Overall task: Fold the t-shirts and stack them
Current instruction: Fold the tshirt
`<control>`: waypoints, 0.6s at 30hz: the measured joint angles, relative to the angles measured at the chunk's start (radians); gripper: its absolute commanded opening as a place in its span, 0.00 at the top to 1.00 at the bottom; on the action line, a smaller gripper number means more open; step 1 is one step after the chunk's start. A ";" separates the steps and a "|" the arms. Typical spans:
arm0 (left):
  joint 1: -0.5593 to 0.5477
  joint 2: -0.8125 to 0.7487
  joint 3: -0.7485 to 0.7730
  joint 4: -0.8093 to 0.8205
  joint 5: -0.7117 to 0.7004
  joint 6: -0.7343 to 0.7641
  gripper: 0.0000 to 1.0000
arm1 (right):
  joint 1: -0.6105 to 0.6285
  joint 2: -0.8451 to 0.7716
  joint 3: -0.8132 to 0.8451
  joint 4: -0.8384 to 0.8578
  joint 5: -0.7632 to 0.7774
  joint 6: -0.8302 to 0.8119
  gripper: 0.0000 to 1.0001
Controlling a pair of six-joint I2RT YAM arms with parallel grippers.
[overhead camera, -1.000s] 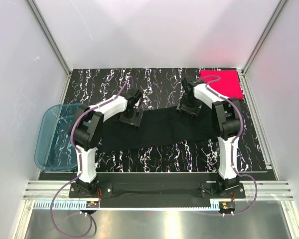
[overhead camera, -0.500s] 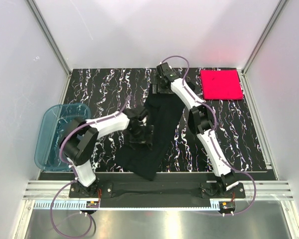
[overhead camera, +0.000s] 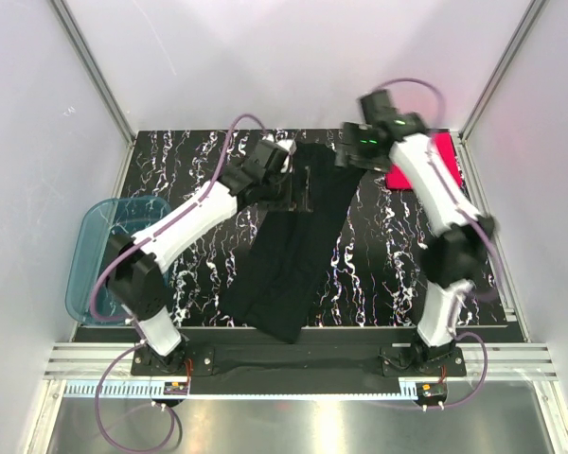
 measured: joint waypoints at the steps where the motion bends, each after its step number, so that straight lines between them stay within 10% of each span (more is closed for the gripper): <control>1: 0.001 0.018 0.022 0.013 -0.021 0.026 0.14 | -0.024 -0.089 -0.087 0.002 -0.007 0.008 0.09; 7: 0.005 0.257 0.121 0.163 -0.130 0.175 0.37 | -0.075 -0.457 -0.447 -0.063 -0.017 0.033 0.08; 18: 0.007 0.682 0.406 0.183 -0.246 0.270 0.28 | -0.060 -0.687 -0.728 -0.125 0.002 0.037 0.00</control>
